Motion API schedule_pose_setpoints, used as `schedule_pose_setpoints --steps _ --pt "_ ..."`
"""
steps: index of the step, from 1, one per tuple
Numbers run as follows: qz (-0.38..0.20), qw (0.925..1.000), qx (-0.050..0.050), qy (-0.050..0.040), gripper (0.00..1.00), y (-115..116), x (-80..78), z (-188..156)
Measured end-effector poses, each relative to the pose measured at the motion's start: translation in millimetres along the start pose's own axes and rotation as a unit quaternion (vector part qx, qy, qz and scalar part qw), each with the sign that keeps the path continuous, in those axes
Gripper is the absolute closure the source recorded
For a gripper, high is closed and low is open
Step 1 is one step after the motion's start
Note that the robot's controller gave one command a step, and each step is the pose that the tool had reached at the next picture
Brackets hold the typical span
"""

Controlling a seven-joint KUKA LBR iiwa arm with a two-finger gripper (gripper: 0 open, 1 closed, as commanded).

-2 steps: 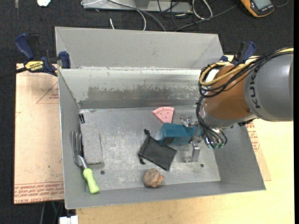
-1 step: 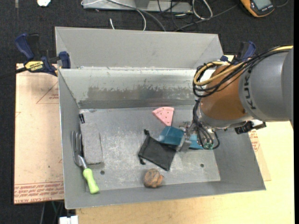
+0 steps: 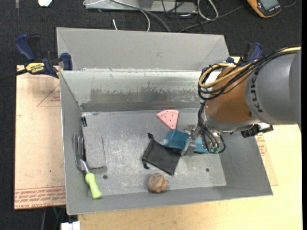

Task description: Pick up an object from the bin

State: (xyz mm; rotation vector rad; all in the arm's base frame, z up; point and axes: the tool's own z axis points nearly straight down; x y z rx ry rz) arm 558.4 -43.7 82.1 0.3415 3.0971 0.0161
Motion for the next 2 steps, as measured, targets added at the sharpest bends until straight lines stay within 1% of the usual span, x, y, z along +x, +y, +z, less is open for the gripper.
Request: schedule_pose_setpoints --steps 1,2 --pt "-0.008 1.0000 0.001 0.0053 1.00 2 1.3 -60" --pt "0.033 0.9994 0.001 0.0070 1.00 9 0.3 -137"
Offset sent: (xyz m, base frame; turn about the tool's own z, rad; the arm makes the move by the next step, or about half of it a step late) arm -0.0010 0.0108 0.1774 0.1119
